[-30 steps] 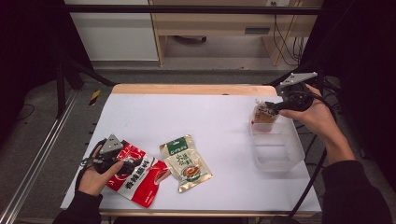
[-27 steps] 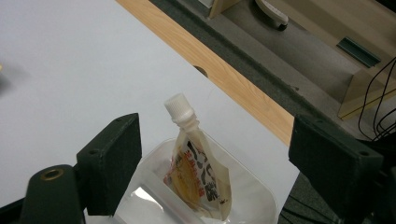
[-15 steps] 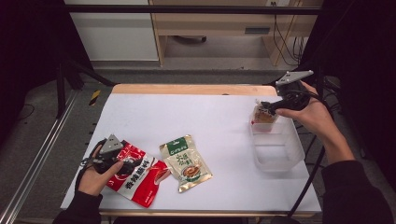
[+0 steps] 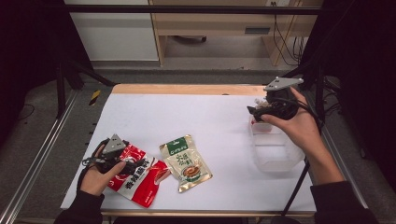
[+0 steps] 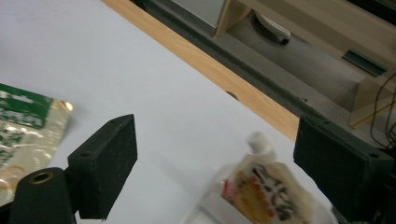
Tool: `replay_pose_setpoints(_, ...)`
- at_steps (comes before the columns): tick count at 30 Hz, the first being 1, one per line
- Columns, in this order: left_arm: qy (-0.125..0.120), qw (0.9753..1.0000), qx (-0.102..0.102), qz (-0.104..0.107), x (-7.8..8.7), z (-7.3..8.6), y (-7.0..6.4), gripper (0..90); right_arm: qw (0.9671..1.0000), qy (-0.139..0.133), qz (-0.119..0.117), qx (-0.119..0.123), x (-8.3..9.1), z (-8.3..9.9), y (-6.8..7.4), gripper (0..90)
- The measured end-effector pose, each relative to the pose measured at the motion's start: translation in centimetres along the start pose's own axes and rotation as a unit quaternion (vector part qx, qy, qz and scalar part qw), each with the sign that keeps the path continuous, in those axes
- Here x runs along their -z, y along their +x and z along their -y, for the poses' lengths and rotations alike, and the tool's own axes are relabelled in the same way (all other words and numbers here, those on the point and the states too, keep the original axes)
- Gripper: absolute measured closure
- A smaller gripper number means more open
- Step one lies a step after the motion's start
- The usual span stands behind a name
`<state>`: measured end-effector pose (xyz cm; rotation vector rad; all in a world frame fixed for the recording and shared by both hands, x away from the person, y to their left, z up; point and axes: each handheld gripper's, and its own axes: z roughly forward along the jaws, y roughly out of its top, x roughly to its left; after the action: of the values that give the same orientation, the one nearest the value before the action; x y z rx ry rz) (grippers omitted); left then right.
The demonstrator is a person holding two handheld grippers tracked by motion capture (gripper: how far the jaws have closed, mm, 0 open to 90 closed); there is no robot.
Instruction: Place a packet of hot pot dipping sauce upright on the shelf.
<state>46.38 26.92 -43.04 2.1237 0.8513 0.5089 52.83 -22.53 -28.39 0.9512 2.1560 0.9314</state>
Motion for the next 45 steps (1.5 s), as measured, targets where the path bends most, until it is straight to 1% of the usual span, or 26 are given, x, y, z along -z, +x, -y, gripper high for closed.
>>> replay_pose_setpoints(1, 0.000, 1.0000, -0.001, 0.001, 0.0, -0.1, -0.1, 7.7, 1.0000, -0.003, -0.002, 0.000, 0.0, 0.0, 0.5, 14.8)
replay_pose_setpoints(3, 0.000, 1.0000, -0.003, 0.001, 0.0, -0.3, -0.2, 7.7, 0.9999, -0.008, -0.014, 0.003, -0.2, 0.1, 2.2, 16.1)
replay_pose_setpoints(4, 0.000, 1.0000, -0.004, 0.002, 0.0, -0.4, -0.3, 7.7, 0.9998, -0.007, -0.019, 0.004, -0.3, 0.1, 2.7, 16.5)
replay_pose_setpoints(5, 0.000, 1.0000, -0.004, 0.003, 0.0, -0.4, -0.4, 7.6, 0.9997, -0.007, -0.024, 0.006, -0.6, 0.3, 3.7, 16.9)
replay_pose_setpoints(7, 0.000, 1.0000, -0.006, 0.004, -0.1, -0.6, -0.5, 7.4, 0.9995, 0.000, -0.030, 0.009, -1.1, 0.6, 5.0, 17.3)
replay_pose_setpoints(8, 0.000, 1.0000, -0.006, 0.005, -0.1, -0.6, -0.6, 7.4, 0.9993, -0.001, -0.036, 0.007, -1.5, 0.8, 5.8, 17.5)
replay_pose_setpoints(9, 0.001, 0.9999, -0.008, 0.006, -0.1, -0.7, -0.7, 7.4, 0.9991, 0.001, -0.042, 0.007, -1.7, 1.0, 6.3, 17.5)
replay_pose_setpoints(13, 0.001, 0.9999, -0.011, 0.009, -0.2, -0.9, -0.9, 7.4, 0.9980, 0.005, -0.062, 0.000, -3.0, 1.8, 8.9, 17.7)
replay_pose_setpoints(14, 0.000, 0.9999, -0.011, 0.011, -0.2, -1.0, -0.9, 7.4, 0.9978, 0.004, -0.066, 0.000, -3.3, 2.0, 9.2, 17.8)
replay_pose_setpoints(15, 0.000, 0.9999, -0.011, 0.011, -0.3, -1.1, -1.0, 7.4, 0.9975, 0.004, -0.070, -0.004, -3.5, 2.2, 9.6, 17.8)
replay_pose_setpoints(16, -0.001, 0.9999, -0.012, 0.011, -0.4, -1.2, -1.1, 7.4, 0.9968, 0.001, -0.078, -0.015, -3.9, 2.5, 10.2, 17.8)
replay_pose_setpoints(18, 0.002, 0.9998, -0.017, 0.011, -0.5, -1.6, -1.4, 7.5, 0.9964, -0.002, -0.082, -0.020, -4.5, 3.2, 11.3, 17.4)
replay_pose_setpoints(21, 0.003, 0.9996, -0.024, 0.013, -0.7, -2.2, -1.6, 7.7, 0.9970, 0.000, -0.074, -0.023, -5.4, 4.1, 12.8, 17.7)
replay_pose_setpoints(24, 0.001, 0.9995, -0.029, 0.014, -1.2, -3.0, -1.8, 8.2, 0.9973, -0.002, -0.070, -0.023, -6.0, 4.7, 13.9, 19.3)
replay_pose_setpoints(28, 0.012, 0.9987, -0.045, 0.022, -2.2, -4.1, -2.1, 9.3, 0.9974, -0.009, -0.065, -0.027, -6.9, 5.5, 15.4, 22.0)
replay_pose_setpoints(29, 0.016, 0.9985, -0.046, 0.023, -2.4, -4.3, -2.1, 10.3, 0.9977, -0.010, -0.063, -0.023, -7.2, 5.8, 15.8, 23.9)
replay_pose_setpoints(30, 0.020, 0.9981, -0.052, 0.024, -2.8, -4.6, -2.2, 10.3, 0.9977, -0.010, -0.063, -0.023, -7.2, 5.8, 15.8, 23.9)
replay_pose_setpoints(32, 0.030, 0.9974, -0.055, 0.035, -3.7, -5.0, -2.3, 13.1, 0.9980, -0.016, -0.060, -0.012, -7.5, 6.4, 16.5, 26.8)
replay_pose_setpoints(34, 0.036, 0.9970, -0.056, 0.039, -4.3, -5.2, -2.4, 13.4, 0.9982, -0.020, -0.055, -0.014, -7.5, 6.6, 16.7, 27.8)
replay_pose_setpoints(35, 0.039, 0.9965, -0.057, 0.046, -4.8, -5.2, -2.4, 14.2, 0.9983, -0.025, -0.052, -0.011, -7.6, 6.9, 16.9, 28.6)
replay_pose_setpoints(36, 0.042, 0.9963, -0.057, 0.049, -5.2, -5.1, -2.5, 15.4, 0.9983, -0.024, -0.052, -0.011, -7.7, 7.4, 17.1, 28.9)
replay_pose_setpoints(37, 0.054, 0.9954, -0.063, 0.048, -5.6, -5.0, -2.6, 16.8, 0.9983, -0.020, -0.053, -0.011, -7.7, 7.7, 17.2, 29.0)
replay_pose_setpoints(39, 0.058, 0.9951, -0.062, 0.051, -6.1, -4.8, -2.7, 17.1, 0.9985, -0.011, -0.052, -0.012, -8.1, 8.4, 17.4, 29.7)
replay_pose_setpoints(40, 0.060, 0.9950, -0.061, 0.052, -6.3, -4.8, -2.7, 17.1, 0.9985, -0.011, -0.052, -0.012, -8.1, 8.4, 17.4, 29.7)
replay_pose_setpoints(42, 0.070, 0.9941, -0.063, 0.053, -6.8, -4.6, -2.9, 17.5, 0.9987, -0.007, -0.049, -0.007, -8.2, 8.5, 17.5, 29.7)
replay_pose_setpoints(45, 0.075, 0.9939, -0.058, 0.056, -7.2, -4.4, -3.1, 18.3, 0.9987, -0.007, -0.049, -0.007, -8.3, 8.6, 17.5, 29.7)
